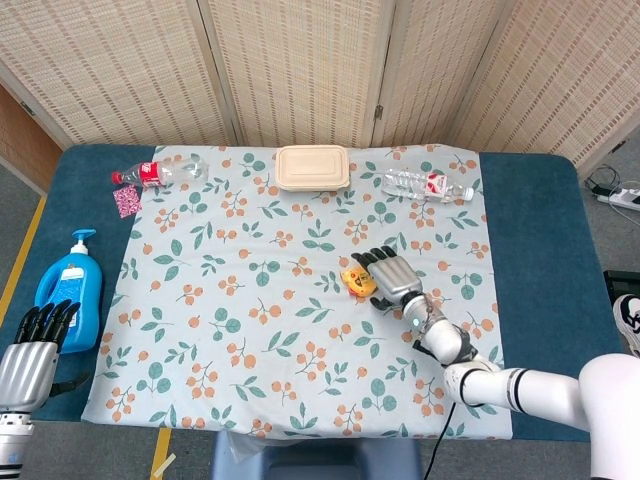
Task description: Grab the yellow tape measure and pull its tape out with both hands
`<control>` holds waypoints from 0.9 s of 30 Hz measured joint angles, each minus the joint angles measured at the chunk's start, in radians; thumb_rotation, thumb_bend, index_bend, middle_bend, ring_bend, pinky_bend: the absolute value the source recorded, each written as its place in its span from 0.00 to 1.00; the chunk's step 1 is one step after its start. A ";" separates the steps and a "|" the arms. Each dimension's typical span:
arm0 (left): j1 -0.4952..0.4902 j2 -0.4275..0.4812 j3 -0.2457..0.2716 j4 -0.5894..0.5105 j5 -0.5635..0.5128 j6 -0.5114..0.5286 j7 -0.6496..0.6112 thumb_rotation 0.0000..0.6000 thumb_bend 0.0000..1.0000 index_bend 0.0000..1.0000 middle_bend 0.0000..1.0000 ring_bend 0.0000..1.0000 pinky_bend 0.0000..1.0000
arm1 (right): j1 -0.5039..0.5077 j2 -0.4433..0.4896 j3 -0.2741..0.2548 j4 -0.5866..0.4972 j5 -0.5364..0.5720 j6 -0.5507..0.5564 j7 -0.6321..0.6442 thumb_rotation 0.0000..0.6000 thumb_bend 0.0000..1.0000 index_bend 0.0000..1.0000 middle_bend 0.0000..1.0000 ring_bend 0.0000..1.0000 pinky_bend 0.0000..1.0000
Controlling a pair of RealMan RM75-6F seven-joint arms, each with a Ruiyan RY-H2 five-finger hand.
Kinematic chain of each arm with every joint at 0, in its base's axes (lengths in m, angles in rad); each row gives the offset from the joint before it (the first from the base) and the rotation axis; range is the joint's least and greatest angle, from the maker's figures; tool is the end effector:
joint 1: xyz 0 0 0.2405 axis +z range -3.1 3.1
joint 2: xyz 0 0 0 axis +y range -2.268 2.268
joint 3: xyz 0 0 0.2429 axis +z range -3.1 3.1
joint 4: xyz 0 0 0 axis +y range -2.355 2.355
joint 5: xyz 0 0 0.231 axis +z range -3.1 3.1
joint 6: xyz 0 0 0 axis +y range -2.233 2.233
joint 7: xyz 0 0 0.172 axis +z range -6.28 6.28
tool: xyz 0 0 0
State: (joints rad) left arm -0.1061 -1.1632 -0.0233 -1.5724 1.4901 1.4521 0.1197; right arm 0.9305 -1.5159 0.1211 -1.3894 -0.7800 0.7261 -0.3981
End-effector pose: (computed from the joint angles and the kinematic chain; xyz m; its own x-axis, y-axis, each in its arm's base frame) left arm -0.3128 0.2104 0.1150 0.4993 0.0512 0.8649 0.8664 -0.0232 -0.4988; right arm -0.1452 -0.3969 -0.0646 0.5054 -0.4554 0.7329 -0.8610 -0.3232 0.3928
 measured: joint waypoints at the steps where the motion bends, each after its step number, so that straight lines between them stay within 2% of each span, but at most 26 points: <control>1: 0.000 0.000 0.000 0.000 0.000 -0.001 0.000 1.00 0.15 0.08 0.09 0.05 0.00 | 0.001 -0.001 -0.003 0.006 0.006 0.000 -0.005 1.00 0.39 0.00 0.14 0.06 0.04; 5: 0.000 0.000 0.001 -0.002 -0.001 -0.003 0.003 1.00 0.15 0.08 0.09 0.05 0.00 | 0.011 -0.016 -0.018 0.034 0.026 -0.003 -0.032 1.00 0.39 0.01 0.14 0.06 0.04; 11: 0.002 0.001 0.002 -0.003 -0.001 0.000 0.001 1.00 0.15 0.08 0.09 0.05 0.00 | 0.025 -0.050 -0.031 0.072 0.044 -0.001 -0.061 1.00 0.39 0.09 0.15 0.06 0.04; 18: 0.006 0.003 0.003 0.000 -0.003 0.003 -0.004 1.00 0.15 0.08 0.09 0.05 0.00 | 0.034 -0.075 -0.031 0.096 0.046 -0.001 -0.069 1.00 0.39 0.11 0.18 0.08 0.04; 27: 0.008 0.000 0.002 0.006 -0.004 0.005 -0.008 1.00 0.15 0.08 0.09 0.05 0.00 | 0.043 -0.098 -0.030 0.124 0.059 -0.005 -0.078 1.00 0.39 0.20 0.24 0.11 0.04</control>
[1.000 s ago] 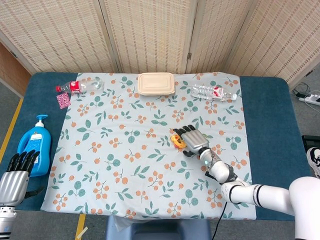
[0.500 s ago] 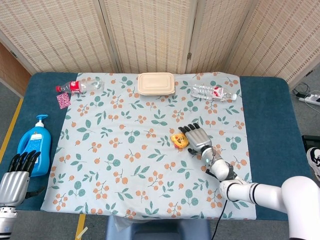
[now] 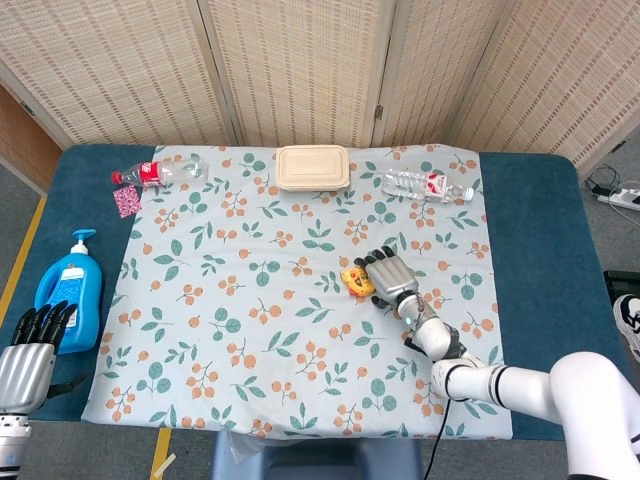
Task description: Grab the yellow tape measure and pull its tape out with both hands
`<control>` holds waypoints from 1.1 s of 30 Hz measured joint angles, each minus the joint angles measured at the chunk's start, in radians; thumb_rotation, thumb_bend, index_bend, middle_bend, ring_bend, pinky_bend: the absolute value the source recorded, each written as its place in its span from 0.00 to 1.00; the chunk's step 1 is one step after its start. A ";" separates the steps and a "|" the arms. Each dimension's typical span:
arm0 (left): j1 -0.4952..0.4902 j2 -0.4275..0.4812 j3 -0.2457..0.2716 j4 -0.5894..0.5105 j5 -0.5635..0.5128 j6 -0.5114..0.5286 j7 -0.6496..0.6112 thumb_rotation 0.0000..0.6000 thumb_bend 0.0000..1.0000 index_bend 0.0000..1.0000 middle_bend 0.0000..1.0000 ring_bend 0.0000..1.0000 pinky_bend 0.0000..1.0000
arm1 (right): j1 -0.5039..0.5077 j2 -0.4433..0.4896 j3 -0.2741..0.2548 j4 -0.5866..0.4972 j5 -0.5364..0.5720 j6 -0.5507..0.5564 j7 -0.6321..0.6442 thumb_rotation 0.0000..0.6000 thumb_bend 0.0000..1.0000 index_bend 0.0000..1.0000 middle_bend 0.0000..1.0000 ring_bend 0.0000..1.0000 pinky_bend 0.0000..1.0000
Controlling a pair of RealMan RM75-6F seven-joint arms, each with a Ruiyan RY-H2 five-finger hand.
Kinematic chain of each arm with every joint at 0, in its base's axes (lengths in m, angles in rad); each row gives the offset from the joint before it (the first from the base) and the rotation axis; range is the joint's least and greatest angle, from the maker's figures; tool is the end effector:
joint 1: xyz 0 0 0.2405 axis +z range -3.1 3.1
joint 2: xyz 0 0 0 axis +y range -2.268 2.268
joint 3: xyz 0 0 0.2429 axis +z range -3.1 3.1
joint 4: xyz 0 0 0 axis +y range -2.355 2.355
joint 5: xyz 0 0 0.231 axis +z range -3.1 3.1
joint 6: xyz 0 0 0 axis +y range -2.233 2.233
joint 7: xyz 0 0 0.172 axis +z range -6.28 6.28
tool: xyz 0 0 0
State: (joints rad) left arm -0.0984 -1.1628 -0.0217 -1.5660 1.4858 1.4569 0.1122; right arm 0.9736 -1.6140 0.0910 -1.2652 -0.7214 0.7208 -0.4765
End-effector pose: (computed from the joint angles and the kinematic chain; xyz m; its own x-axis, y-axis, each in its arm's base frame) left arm -0.3164 0.2078 0.1166 0.4979 0.0519 0.8657 0.8671 -0.0111 -0.4981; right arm -0.1499 -0.4045 -0.0877 0.5763 -0.4432 0.6866 -0.8169 -0.3349 0.4695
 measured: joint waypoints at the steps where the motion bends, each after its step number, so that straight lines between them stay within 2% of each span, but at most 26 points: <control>1: 0.000 0.000 0.000 0.000 0.000 0.000 -0.001 1.00 0.15 0.08 0.09 0.05 0.00 | 0.001 -0.002 0.000 0.002 0.002 -0.001 -0.001 1.00 0.39 0.22 0.25 0.11 0.04; 6: 0.000 -0.002 -0.001 0.005 -0.001 -0.001 -0.007 1.00 0.15 0.08 0.09 0.05 0.00 | 0.004 -0.013 0.005 0.013 0.008 0.003 -0.004 1.00 0.39 0.34 0.31 0.16 0.04; 9: -0.003 -0.003 -0.006 0.005 -0.001 0.000 -0.016 1.00 0.15 0.09 0.09 0.06 0.00 | 0.001 -0.022 0.011 0.018 0.003 0.016 0.004 1.00 0.39 0.45 0.38 0.21 0.05; 13: -0.012 -0.002 -0.012 -0.001 0.010 -0.001 -0.059 1.00 0.15 0.12 0.09 0.08 0.00 | -0.012 -0.024 0.023 0.009 -0.025 0.032 0.037 1.00 0.39 0.52 0.43 0.26 0.06; 16: -0.030 -0.003 -0.025 -0.009 0.026 -0.002 -0.115 1.00 0.16 0.13 0.10 0.12 0.00 | -0.030 -0.016 0.035 -0.017 -0.072 0.046 0.088 1.00 0.39 0.54 0.45 0.28 0.07; 19: -0.064 -0.009 -0.047 -0.016 0.053 -0.006 -0.165 1.00 0.17 0.16 0.14 0.16 0.00 | -0.056 -0.003 0.048 -0.058 -0.144 0.070 0.165 1.00 0.39 0.56 0.46 0.30 0.08; 25: -0.151 -0.016 -0.092 -0.039 0.081 -0.055 -0.248 1.00 0.18 0.22 0.18 0.19 0.01 | -0.126 0.008 0.056 -0.111 -0.362 0.147 0.382 1.00 0.39 0.57 0.48 0.31 0.08; 29: -0.218 -0.016 -0.114 -0.066 0.093 -0.117 -0.295 1.00 0.18 0.25 0.18 0.20 0.01 | -0.167 -0.010 0.048 -0.097 -0.527 0.225 0.552 1.00 0.39 0.58 0.49 0.32 0.09; 33: -0.274 -0.008 -0.130 -0.100 0.101 -0.180 -0.333 1.00 0.18 0.27 0.18 0.19 0.01 | -0.191 -0.051 0.041 -0.036 -0.640 0.303 0.701 1.00 0.39 0.58 0.49 0.32 0.11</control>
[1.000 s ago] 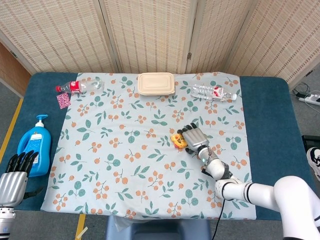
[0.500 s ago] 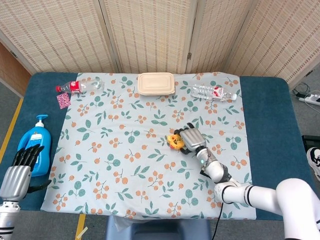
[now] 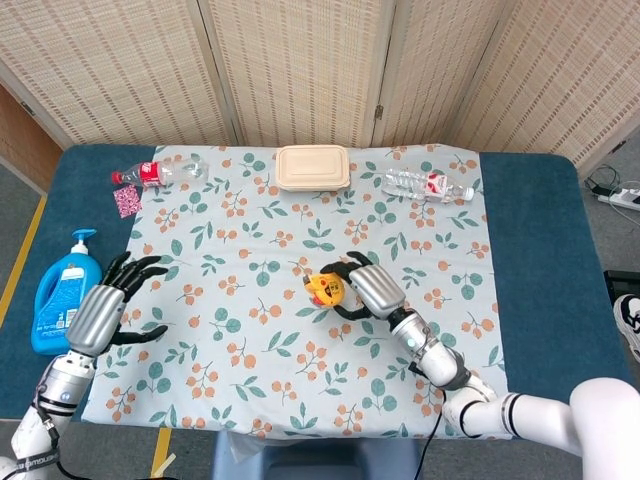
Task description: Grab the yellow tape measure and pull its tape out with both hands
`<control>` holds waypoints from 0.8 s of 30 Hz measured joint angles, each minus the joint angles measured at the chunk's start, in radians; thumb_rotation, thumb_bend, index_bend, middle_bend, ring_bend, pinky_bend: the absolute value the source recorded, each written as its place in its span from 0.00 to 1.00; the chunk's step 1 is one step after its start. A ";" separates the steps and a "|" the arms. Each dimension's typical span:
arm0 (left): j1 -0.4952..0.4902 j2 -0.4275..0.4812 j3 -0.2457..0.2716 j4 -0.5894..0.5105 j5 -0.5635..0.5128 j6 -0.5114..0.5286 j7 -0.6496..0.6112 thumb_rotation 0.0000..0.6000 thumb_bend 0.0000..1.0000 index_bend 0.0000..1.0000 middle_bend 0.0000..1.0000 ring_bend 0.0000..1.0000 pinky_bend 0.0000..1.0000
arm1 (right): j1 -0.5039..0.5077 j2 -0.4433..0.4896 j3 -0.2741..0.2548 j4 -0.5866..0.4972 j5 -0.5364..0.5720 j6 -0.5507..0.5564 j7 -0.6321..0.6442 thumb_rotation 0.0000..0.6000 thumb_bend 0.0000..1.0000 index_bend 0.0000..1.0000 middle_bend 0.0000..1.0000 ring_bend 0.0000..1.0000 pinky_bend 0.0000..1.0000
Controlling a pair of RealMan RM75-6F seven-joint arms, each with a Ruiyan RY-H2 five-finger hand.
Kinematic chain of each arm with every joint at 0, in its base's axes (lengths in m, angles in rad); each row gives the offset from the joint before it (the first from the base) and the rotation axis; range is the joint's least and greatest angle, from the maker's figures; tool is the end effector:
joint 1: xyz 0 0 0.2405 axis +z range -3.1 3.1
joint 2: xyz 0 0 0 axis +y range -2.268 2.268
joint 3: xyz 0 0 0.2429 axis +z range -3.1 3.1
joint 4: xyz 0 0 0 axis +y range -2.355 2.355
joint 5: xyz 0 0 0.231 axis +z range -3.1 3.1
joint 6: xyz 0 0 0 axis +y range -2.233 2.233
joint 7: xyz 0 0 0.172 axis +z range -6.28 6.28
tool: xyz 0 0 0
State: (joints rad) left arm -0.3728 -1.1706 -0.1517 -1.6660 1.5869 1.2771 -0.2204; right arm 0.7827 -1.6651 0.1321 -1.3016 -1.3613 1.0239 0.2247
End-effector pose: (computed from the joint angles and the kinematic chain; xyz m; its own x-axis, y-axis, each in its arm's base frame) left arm -0.1997 0.2981 0.0924 0.1359 0.1028 0.9854 0.9281 -0.3613 -0.0903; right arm -0.1054 -0.3616 -0.0712 0.1052 -0.3588 0.9275 -0.8965 -0.4379 -0.0677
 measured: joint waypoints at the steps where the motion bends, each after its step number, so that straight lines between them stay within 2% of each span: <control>1: -0.015 0.004 -0.004 -0.010 -0.001 -0.019 -0.010 1.00 0.18 0.27 0.18 0.19 0.01 | -0.004 -0.014 -0.001 0.024 -0.024 0.024 0.033 1.00 0.39 0.58 0.49 0.32 0.12; 5: -0.089 0.025 -0.026 -0.063 -0.016 -0.115 -0.060 1.00 0.18 0.27 0.18 0.17 0.01 | -0.012 -0.095 -0.002 0.159 -0.119 0.140 0.161 1.00 0.39 0.58 0.48 0.32 0.12; 11: -0.189 0.045 -0.056 -0.124 -0.062 -0.246 -0.109 1.00 0.19 0.25 0.16 0.13 0.00 | -0.009 -0.215 0.003 0.334 -0.212 0.264 0.259 1.00 0.39 0.58 0.48 0.33 0.12; 17: -0.276 0.042 -0.077 -0.153 -0.116 -0.344 -0.118 1.00 0.19 0.24 0.14 0.11 0.00 | 0.000 -0.292 0.002 0.450 -0.255 0.320 0.326 1.00 0.39 0.58 0.48 0.33 0.12; 24: -0.335 0.009 -0.085 -0.167 -0.163 -0.392 -0.057 1.00 0.19 0.24 0.14 0.11 0.00 | 0.006 -0.354 -0.003 0.553 -0.270 0.352 0.381 1.00 0.39 0.58 0.48 0.34 0.13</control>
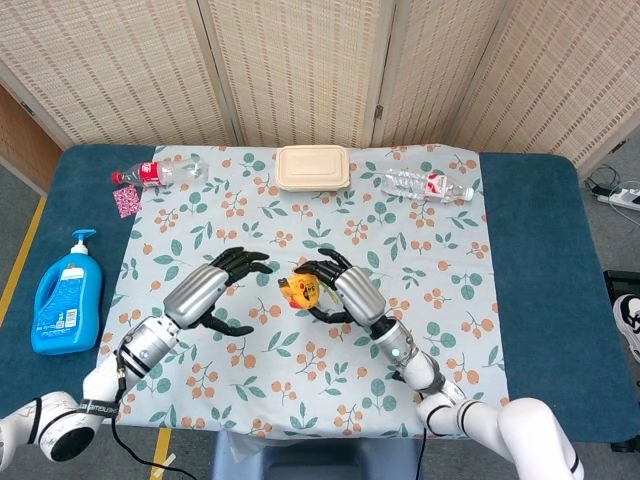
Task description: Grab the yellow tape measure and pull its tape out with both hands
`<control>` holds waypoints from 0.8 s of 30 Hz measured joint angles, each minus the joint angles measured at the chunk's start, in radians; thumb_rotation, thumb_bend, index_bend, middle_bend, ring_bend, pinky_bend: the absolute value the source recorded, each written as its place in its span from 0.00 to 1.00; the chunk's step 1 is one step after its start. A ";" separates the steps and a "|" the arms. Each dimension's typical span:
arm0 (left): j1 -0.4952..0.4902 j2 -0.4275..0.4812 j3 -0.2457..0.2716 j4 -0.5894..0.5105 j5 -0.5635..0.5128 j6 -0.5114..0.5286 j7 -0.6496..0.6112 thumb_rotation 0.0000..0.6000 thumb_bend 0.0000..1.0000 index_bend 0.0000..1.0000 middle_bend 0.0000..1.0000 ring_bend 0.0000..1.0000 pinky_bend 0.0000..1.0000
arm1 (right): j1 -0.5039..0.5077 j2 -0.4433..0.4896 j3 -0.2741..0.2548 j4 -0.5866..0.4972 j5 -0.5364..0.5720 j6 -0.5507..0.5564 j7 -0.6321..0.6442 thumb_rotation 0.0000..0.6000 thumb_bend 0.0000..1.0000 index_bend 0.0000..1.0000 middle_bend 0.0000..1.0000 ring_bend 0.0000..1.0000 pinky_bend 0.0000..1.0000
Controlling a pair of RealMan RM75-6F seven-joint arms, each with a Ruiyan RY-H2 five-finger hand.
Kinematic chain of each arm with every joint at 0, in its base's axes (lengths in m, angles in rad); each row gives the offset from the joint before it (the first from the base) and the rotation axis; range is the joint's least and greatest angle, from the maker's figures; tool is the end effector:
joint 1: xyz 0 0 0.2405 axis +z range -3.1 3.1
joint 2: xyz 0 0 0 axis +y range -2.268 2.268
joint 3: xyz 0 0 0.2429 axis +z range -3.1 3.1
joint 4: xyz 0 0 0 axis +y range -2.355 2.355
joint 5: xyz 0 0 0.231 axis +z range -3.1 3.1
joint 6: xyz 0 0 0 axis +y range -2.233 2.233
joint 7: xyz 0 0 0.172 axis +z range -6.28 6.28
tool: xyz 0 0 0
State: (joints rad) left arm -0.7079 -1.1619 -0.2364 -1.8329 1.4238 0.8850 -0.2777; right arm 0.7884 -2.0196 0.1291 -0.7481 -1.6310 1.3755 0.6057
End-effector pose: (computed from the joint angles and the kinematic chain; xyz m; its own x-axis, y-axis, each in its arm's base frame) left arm -0.0756 0.3360 0.0405 0.1066 0.4355 0.8938 0.8677 -0.4797 0.1303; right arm -0.0872 -0.3589 -0.0938 -0.1156 -0.2135 0.9701 -0.7472 -0.6248 -0.2265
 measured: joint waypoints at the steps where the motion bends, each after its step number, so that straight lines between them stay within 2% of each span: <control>1: -0.006 -0.005 0.000 -0.001 -0.007 -0.005 0.008 1.00 0.19 0.24 0.14 0.11 0.00 | 0.001 -0.006 -0.001 0.009 -0.002 0.005 0.004 1.00 0.39 0.58 0.48 0.34 0.13; 14: -0.065 -0.045 -0.007 0.010 -0.117 -0.043 0.085 1.00 0.19 0.29 0.11 0.08 0.00 | -0.001 -0.024 -0.021 0.058 -0.019 0.036 0.013 1.00 0.39 0.58 0.48 0.34 0.13; 24: -0.080 -0.051 0.004 0.016 -0.142 -0.051 0.096 1.00 0.19 0.30 0.11 0.07 0.00 | 0.001 -0.028 -0.026 0.065 -0.019 0.038 0.009 1.00 0.39 0.58 0.48 0.34 0.13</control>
State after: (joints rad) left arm -0.7877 -1.2128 -0.2326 -1.8167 1.2821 0.8343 -0.1821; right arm 0.7890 -2.0475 0.1034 -0.6833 -1.6502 1.4130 0.6145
